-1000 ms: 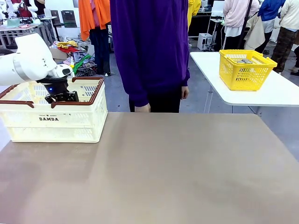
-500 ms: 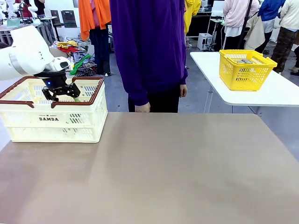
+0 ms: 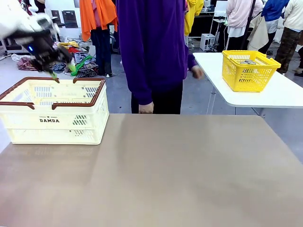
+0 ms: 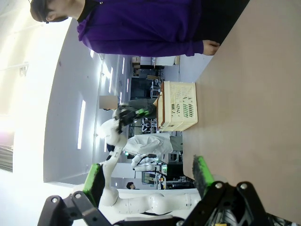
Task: Place the drinks into the Shopping basket.
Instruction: Pick up one drink and place it into the Shopping basket.
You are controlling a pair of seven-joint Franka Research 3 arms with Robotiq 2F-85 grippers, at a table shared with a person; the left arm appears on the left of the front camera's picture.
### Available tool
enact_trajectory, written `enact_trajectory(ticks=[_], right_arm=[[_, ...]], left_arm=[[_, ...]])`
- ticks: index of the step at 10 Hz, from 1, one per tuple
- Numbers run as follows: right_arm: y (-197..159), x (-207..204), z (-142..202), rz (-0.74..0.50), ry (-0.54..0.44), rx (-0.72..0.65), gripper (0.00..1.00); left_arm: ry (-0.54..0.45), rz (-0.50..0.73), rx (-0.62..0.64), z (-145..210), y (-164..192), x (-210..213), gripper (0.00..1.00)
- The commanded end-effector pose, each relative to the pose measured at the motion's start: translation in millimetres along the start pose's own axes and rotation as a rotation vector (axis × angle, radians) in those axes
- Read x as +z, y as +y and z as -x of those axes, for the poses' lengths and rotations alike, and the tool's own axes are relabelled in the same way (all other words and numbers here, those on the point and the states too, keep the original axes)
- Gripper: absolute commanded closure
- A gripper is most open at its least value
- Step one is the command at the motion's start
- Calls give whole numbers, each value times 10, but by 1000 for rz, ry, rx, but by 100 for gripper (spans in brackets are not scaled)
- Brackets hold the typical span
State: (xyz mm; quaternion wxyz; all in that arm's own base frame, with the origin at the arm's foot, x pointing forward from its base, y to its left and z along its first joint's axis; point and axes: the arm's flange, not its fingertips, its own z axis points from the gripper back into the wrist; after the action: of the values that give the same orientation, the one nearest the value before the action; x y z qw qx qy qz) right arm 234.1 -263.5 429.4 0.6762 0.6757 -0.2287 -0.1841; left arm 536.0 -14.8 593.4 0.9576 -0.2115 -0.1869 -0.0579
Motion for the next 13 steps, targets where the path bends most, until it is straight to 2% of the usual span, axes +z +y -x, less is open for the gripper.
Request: enact_trajectory(ticks=[1,2,3,4,5,8,9,10,11,13], right_arm=[[28,9,4,-9,1,11,0],[28,9,4,-9,1,11,0],[28,9,4,-9,1,11,0],[28,9,4,-9,1,11,0],[28,9,4,-9,1,11,0],[28,9,4,-9,1,11,0],[28,9,4,-9,1,11,0],[28,9,4,-9,1,11,0],[28,9,4,-9,1,11,0],[28,9,4,-9,1,11,0]], left_arm=[[-31,185,-47,662,-54,658,0],[-43,325,-103,1092,-82,915,0],[-124,352,-110,1568,-83,1121,0],[-122,471,-229,2039,-77,1240,0],[-165,540,-190,2222,68,1229,0],[-71,973,-202,2270,709,824,0],[-46,1030,-160,2191,853,661,0],[24,1067,-169,2101,921,497,0],[-123,942,-193,2501,666,760,0],[-123,942,-193,2501,666,760,0]])
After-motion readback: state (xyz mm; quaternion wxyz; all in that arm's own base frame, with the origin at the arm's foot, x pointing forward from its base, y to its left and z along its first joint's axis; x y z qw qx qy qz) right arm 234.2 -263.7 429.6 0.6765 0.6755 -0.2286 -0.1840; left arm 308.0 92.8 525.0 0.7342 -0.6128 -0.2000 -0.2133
